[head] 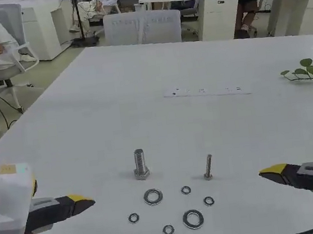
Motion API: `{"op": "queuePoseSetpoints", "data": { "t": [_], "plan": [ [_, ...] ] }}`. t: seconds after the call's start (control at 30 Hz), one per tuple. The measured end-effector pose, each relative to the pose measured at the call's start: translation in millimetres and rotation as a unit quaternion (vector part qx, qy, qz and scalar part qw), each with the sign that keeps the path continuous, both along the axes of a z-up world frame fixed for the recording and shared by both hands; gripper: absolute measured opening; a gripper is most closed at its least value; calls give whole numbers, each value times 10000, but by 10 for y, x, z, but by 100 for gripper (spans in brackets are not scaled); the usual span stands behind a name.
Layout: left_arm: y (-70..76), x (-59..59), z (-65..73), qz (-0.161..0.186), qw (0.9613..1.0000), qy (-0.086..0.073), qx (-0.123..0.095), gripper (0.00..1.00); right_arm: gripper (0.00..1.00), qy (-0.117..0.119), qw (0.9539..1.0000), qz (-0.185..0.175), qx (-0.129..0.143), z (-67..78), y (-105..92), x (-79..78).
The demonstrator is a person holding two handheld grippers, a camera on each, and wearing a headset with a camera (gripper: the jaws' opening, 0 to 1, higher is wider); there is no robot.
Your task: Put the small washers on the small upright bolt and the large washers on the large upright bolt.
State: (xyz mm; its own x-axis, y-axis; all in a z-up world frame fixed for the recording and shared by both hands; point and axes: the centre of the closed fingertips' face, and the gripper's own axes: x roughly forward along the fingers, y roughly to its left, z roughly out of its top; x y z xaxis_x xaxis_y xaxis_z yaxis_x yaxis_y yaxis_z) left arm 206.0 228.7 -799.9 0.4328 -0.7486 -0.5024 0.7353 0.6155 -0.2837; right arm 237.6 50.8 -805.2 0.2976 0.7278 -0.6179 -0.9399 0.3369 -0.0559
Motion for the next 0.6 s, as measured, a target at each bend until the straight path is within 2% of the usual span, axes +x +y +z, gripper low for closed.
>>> {"op": "queuePoseSetpoints", "data": {
  "t": [0.6],
  "plan": [
    [11, 20, 4, 50, 10000, -20, -2, 99, 90, 1, 10000, 8, -8, -8, 2, -1]
  ]
}}
